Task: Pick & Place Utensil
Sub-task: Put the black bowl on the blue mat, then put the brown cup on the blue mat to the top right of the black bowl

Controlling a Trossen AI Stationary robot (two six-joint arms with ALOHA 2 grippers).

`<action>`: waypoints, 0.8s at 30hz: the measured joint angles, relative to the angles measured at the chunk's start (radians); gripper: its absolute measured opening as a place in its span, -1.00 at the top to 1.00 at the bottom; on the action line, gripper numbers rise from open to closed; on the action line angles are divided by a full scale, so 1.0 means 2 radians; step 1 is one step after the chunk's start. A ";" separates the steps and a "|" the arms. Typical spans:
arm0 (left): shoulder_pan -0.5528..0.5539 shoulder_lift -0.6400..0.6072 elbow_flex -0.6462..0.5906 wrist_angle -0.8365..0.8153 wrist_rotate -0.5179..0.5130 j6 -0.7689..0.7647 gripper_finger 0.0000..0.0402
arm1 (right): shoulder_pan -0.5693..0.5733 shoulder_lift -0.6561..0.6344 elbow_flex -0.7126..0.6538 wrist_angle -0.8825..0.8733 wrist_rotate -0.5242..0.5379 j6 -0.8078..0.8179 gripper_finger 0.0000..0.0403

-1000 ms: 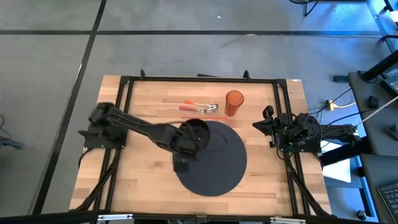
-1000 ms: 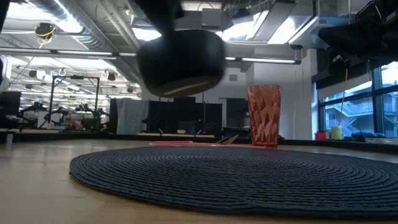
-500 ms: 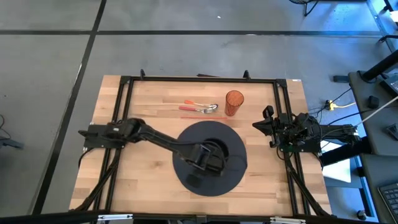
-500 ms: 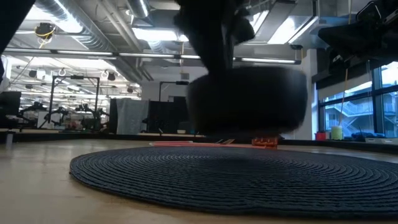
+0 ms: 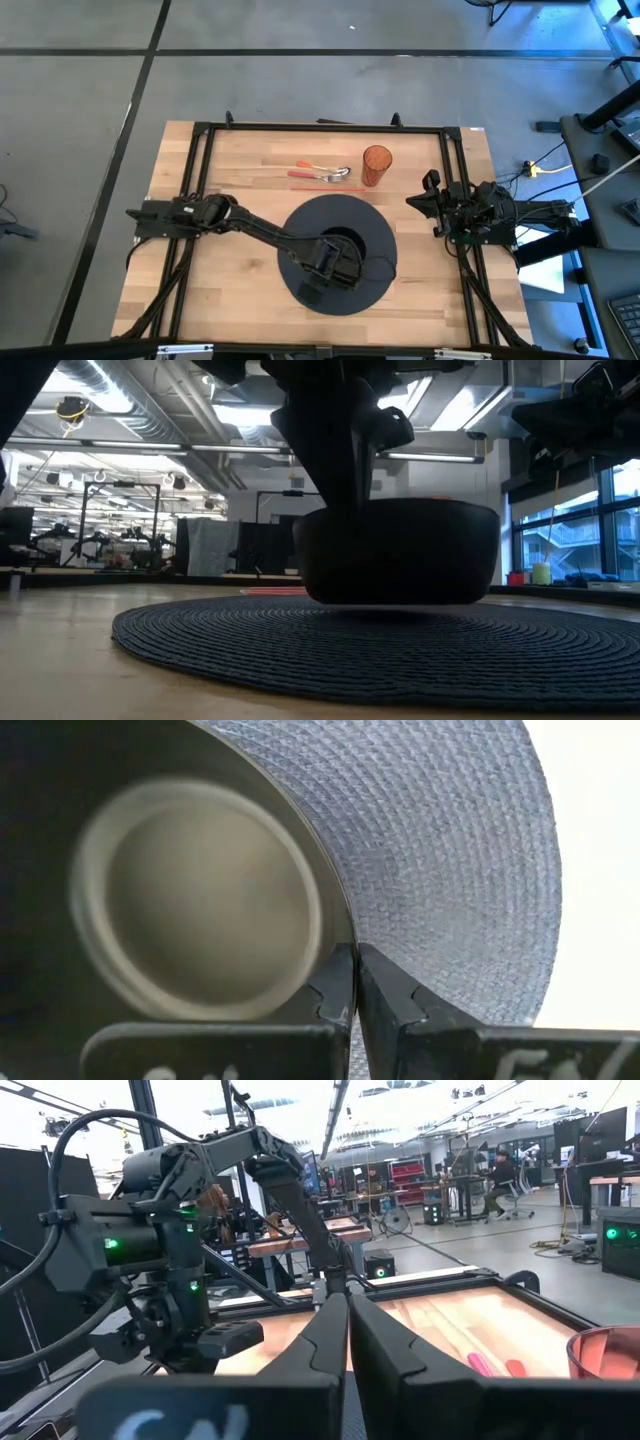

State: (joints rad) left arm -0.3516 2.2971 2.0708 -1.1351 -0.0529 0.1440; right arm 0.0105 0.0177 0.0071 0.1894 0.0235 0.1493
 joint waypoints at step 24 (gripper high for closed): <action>-0.007 0.010 0.000 -0.001 -0.020 -0.027 0.65 | 0.000 0.000 0.000 0.000 0.000 0.001 0.91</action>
State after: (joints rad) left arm -0.3651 2.3161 2.0712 -1.1366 -0.0937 0.0906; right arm 0.0107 0.0177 0.0071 0.1886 0.0227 0.1520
